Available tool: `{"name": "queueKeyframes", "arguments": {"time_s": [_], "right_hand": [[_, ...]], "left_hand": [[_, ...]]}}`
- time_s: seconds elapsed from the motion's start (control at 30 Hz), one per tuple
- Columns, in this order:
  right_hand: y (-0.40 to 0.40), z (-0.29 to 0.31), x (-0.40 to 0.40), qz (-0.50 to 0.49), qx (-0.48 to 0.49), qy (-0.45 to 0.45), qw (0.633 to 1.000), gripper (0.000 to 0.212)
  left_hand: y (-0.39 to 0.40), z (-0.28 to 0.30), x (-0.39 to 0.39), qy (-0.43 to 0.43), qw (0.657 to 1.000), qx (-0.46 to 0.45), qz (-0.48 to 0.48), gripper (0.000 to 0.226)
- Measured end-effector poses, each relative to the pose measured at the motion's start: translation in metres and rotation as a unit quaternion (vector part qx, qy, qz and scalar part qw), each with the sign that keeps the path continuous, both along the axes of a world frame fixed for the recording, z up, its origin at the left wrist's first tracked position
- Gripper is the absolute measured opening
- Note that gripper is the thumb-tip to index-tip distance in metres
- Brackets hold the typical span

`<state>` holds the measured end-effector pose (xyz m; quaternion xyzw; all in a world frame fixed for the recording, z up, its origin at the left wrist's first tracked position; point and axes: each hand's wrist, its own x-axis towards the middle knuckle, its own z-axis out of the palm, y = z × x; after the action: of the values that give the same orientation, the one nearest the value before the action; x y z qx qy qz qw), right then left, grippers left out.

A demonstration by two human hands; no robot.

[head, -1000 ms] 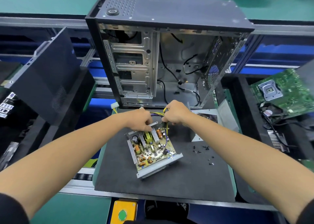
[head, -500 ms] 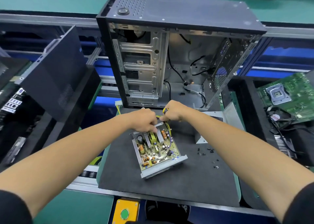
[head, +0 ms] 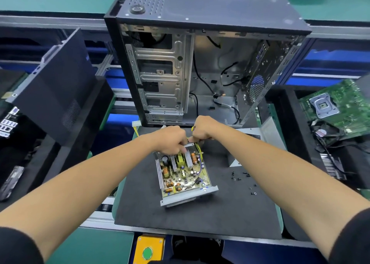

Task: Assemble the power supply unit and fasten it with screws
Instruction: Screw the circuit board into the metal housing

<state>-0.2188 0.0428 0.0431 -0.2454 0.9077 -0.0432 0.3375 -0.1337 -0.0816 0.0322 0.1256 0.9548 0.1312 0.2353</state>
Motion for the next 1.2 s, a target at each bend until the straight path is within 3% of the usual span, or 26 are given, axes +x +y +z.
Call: {"name": "queueKeyframes", "arguments": {"time_s": [0.3,0.43,0.5,0.6,0.7,0.8,0.97,1.2], "right_hand": [[0.066,0.081,-0.007,-0.01,-0.107,-0.008,0.994,0.028],[0.107,0.081,0.006,-0.009,-0.051,-0.113,0.992,0.022],[0.118,0.064,0.02,0.014,0.012,-0.123,0.992,0.015],[0.129,0.03,0.037,0.039,0.073,-0.049,0.995,0.008],[0.139,0.002,0.049,0.046,0.071,0.081,0.993,0.006],[0.146,-0.018,0.057,0.021,0.049,0.151,0.987,0.016],[0.151,-0.041,0.061,-0.056,0.0,0.145,0.988,0.023],[0.146,-0.049,0.063,-0.121,-0.015,0.125,0.985,0.024]], "left_hand": [[0.03,0.002,-0.019,0.004,0.998,0.005,-0.06,0.038],[0.037,0.0,-0.024,0.018,0.998,0.014,-0.062,0.041],[0.042,-0.001,-0.026,0.027,0.998,0.014,-0.06,0.039],[0.049,-0.001,-0.027,0.044,0.997,0.018,-0.055,0.035],[0.048,0.0,-0.025,0.051,0.997,0.019,-0.055,0.031],[0.038,-0.001,-0.02,0.064,0.996,0.052,-0.033,0.032],[0.019,-0.009,-0.005,0.111,0.988,0.09,0.05,0.039],[0.014,-0.01,0.008,0.132,0.983,0.09,0.087,0.043]]}}
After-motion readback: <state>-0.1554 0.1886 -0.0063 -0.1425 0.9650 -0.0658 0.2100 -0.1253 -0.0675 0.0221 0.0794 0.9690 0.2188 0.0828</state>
